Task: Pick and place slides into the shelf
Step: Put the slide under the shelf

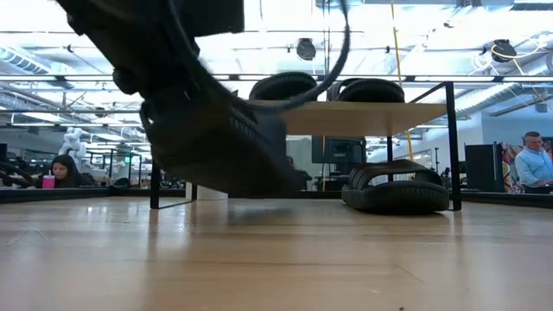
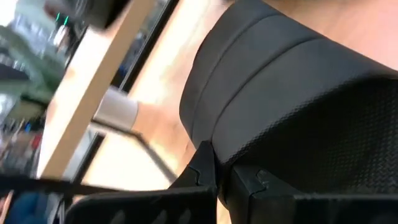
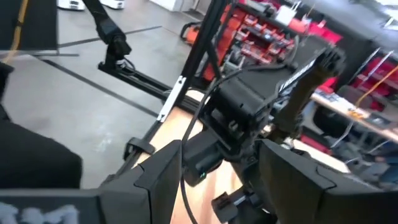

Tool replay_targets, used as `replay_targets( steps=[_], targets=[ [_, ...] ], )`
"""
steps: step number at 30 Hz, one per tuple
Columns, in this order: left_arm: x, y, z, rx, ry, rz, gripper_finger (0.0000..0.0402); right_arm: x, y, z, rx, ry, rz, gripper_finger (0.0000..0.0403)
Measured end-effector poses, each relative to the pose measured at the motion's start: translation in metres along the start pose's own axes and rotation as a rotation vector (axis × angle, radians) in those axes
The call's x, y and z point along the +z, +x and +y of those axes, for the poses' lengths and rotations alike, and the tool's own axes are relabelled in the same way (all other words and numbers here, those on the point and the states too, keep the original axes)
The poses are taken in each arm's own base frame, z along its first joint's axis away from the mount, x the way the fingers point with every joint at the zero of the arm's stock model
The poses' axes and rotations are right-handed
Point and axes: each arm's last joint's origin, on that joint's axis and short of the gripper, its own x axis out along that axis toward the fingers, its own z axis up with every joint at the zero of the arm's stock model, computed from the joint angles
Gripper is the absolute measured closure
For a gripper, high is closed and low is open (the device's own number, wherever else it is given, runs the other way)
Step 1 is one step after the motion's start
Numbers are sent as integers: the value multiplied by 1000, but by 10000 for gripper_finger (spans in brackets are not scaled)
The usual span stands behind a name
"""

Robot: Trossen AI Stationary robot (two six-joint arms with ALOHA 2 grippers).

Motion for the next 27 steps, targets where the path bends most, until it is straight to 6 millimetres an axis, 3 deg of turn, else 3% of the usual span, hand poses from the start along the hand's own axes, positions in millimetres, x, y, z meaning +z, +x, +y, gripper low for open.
replay_targets(
  steps=[6, 20, 27],
  targets=[
    [8, 17, 5, 23, -95, 79, 401, 3, -9, 7, -66, -16, -2, 200],
    [37, 79, 18, 44, -223, 231, 401, 4, -11, 9, -71, -17, -1, 200],
    [43, 90, 15, -36, -224, 293, 401, 4, -12, 10, -67, -15, -1, 200]
  ],
)
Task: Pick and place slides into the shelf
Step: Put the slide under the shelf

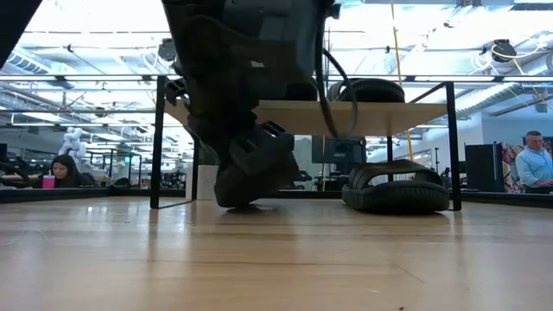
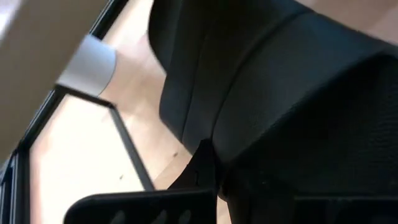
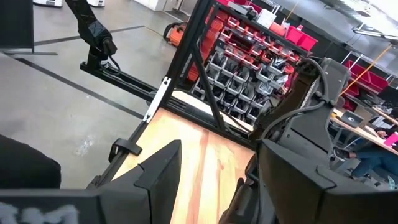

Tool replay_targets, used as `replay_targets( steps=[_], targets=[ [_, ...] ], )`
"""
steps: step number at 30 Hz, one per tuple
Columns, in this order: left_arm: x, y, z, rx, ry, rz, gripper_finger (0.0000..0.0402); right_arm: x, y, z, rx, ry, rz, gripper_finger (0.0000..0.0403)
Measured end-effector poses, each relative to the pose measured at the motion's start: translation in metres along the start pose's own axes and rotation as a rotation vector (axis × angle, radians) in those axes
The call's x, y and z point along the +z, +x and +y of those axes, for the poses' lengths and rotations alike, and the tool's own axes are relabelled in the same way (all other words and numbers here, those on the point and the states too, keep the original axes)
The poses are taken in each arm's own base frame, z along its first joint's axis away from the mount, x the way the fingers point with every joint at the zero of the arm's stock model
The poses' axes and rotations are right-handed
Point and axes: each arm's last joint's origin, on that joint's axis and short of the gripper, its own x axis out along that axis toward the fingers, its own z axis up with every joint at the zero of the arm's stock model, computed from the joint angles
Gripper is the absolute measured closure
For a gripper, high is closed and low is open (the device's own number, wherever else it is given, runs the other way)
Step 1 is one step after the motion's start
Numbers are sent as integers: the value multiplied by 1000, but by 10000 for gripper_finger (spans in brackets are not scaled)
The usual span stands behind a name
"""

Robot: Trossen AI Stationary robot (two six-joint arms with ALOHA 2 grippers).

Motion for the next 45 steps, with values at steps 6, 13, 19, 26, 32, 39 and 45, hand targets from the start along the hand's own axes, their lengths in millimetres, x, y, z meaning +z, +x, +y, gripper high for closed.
replay_targets(
  steps=[6, 13, 19, 26, 32, 39, 45],
  targets=[
    [3, 0, -7, -66, 45, -12, 395, -2, -2, 3, 12, -11, 1, 200],
    [3, -1, -9, -96, 2, 14, 338, -2, -2, 3, 12, -11, 0, 200],
    [3, -3, -13, -139, 13, 27, 251, -2, -2, 3, 12, -11, 0, 200],
    [1, -3, -13, -180, 71, 99, 167, -2, -2, 3, 12, -11, 1, 200],
    [5, -14, -6, -244, 115, 135, 133, -2, -2, 3, 12, -11, 0, 200],
    [18, -34, 14, -290, 130, 84, 141, -2, -2, 3, 12, -12, 1, 200],
    [23, -58, 30, -361, 176, 40, 162, -2, -2, 3, 12, -12, 2, 200]
  ],
)
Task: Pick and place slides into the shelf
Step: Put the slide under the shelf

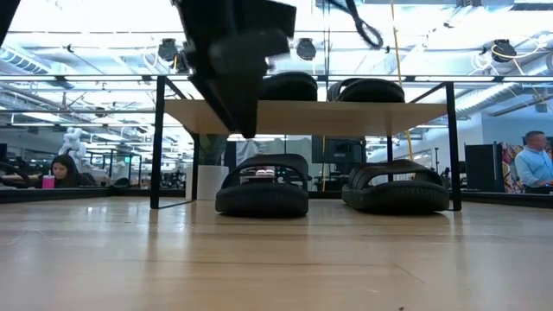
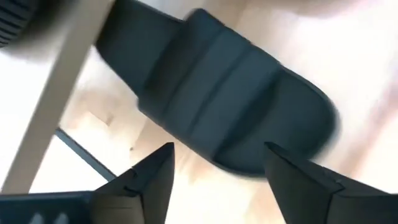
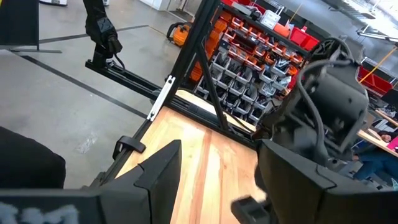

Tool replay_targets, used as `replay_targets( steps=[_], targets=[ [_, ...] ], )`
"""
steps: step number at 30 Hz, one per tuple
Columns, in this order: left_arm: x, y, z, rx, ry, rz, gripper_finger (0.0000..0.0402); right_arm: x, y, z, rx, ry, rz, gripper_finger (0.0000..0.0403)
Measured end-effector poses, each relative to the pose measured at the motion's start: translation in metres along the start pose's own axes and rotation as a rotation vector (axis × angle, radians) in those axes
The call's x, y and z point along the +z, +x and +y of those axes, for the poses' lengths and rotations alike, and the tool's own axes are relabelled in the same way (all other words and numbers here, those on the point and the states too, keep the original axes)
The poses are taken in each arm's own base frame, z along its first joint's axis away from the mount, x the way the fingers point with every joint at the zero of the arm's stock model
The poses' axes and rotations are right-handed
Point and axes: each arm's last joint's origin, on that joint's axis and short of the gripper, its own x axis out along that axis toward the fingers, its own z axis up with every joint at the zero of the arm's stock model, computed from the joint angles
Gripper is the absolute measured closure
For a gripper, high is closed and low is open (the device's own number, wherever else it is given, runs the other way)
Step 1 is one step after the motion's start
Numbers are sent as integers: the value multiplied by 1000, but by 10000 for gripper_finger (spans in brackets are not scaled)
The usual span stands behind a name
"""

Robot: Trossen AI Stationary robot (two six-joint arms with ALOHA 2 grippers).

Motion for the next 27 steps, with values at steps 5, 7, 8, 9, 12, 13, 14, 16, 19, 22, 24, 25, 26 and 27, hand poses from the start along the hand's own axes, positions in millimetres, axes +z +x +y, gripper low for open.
replay_targets(
  steps=[5, 7, 8, 9, 12, 13, 14, 16, 19, 22, 24, 25, 26, 27],
  targets=[
    [-16, -21, -22, -107, 197, -46, 233, -1, 0, 0, 2, -12, 7, 200],
    [-21, -25, -36, -177, 251, -74, 274, -2, 0, 0, 4, -40, 15, 200],
    [-23, -27, -44, -230, 277, -93, 296, -3, 0, 1, 7, -64, 22, 200],
    [-25, -28, -51, -274, 315, -110, 318, -4, -1, 2, 11, -86, 27, 200],
    [-35, -30, -66, -362, 411, -177, 379, -4, -2, 2, 15, -118, 30, 200],
    [-38, -29, -71, -379, 424, -209, 389, -4, -2, 3, 16, -119, 29, 200],
    [-41, -28, -73, -376, 445, -238, 394, -4, -3, 3, 18, -119, 28, 200],
    [-48, -27, -75, -336, 520, -259, 393, -3, -4, 5, 20, -127, 27, 200],
    [-54, -15, -73, -285, 551, -262, 400, -3, -6, 6, 26, -145, 24, 200],
    [-57, 2, -66, -210, 504, -257, 401, -2, -10, 8, -5, -151, 27, 200],
    [-56, 11, -63, -216, 479, -239, 401, -2, -12, 8, -40, -155, 34, 200],
    [-56, 15, -61, -227, 468, -229, 401, -2, -12, 8, -60, -156, 40, 200],
    [-57, 19, -60, -228, 462, -220, 401, -2, -12, 8, -79, -157, 46, 200],
    [-57, 23, -58, -224, 456, -214, 401, -2, -12, 7, -93, -156, 50, 200]
  ],
)
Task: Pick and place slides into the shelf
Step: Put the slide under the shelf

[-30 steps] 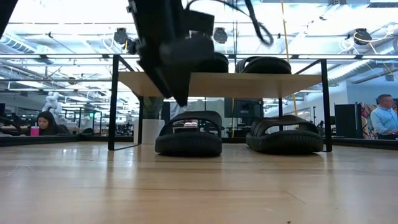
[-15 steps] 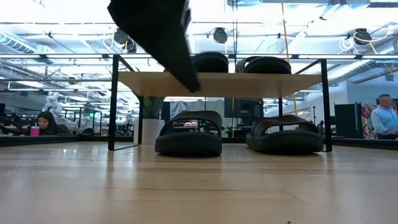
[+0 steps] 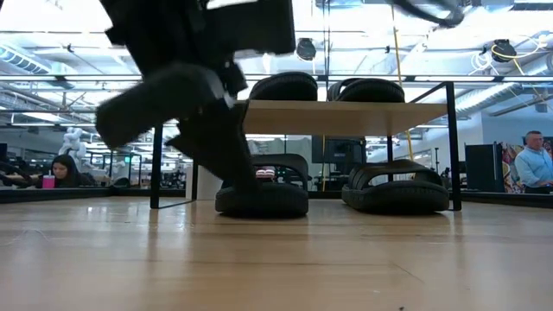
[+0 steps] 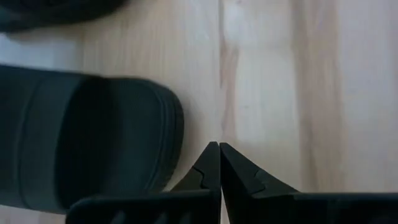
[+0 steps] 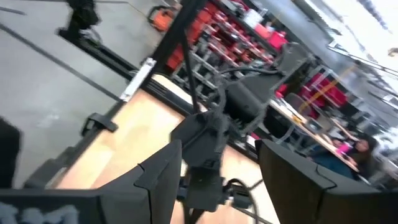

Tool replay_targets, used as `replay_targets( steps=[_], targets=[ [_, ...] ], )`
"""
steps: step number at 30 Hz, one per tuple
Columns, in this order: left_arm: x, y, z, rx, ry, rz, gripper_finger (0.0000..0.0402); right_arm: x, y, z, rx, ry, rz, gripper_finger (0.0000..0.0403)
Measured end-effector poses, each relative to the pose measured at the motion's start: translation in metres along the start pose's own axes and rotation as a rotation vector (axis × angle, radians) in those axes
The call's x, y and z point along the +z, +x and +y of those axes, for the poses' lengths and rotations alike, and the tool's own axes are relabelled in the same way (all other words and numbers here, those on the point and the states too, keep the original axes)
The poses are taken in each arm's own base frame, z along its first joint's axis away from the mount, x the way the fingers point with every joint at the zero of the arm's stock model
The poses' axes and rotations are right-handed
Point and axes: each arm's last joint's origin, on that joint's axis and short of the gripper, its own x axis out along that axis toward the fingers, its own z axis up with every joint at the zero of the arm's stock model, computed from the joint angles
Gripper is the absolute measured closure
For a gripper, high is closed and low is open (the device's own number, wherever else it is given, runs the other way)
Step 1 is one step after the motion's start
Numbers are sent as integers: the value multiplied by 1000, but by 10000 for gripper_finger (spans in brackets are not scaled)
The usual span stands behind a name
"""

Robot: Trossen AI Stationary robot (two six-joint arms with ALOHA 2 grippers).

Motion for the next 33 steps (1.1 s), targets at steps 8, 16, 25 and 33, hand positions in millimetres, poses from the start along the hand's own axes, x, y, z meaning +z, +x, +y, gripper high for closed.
replay_targets(
  steps=[8, 16, 25, 33],
  targets=[
    [-5, 14, 11, -15, -36, 20, 402, 0, 1, -1, -12, 0, 5, 200],
    [-9, 30, 29, 13, -81, 36, 402, 0, 1, -1, -12, 0, 5, 200],
    [-6, 40, 44, 39, -60, 25, 402, 0, 1, -1, -12, 0, 5, 200],
    [-4, 43, 50, 1, -20, 25, 401, -2, 1, 0, -4, -4, 14, 200]
  ],
)
